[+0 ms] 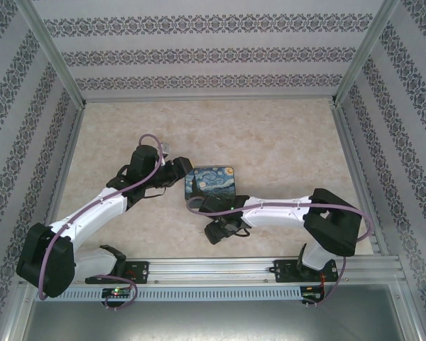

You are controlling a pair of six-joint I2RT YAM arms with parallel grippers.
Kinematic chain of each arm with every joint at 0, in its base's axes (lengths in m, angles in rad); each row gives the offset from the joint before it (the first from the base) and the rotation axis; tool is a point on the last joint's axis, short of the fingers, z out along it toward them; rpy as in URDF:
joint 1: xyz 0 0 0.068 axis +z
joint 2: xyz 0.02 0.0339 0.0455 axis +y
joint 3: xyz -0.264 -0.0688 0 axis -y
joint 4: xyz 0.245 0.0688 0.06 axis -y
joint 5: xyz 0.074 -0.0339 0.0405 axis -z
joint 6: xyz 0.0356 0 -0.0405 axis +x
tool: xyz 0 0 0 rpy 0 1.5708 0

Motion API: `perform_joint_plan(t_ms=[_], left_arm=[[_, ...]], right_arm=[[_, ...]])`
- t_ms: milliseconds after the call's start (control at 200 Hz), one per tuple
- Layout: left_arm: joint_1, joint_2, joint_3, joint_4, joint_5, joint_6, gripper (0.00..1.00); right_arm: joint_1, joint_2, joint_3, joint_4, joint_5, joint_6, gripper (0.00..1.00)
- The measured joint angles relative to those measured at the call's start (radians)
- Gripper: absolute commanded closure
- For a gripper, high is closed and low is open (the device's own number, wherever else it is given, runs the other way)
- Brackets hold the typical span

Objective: Unlock a padlock with a key

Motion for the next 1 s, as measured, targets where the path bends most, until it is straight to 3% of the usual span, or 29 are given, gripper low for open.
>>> perform_joint_plan(t_ms=[425,999], left_arm=[[0.0,0.0,0.0,0.0,0.0,0.0,0.4],[0.0,0.0,0.0,0.0,0.0,0.0,0.39]], right_arm=[[-0.01,0.047,0.043,-0.04,0.018,-0.022,0.4],[-0.029,0.092,0.098,-0.095,0.001,-0.016,0.42]])
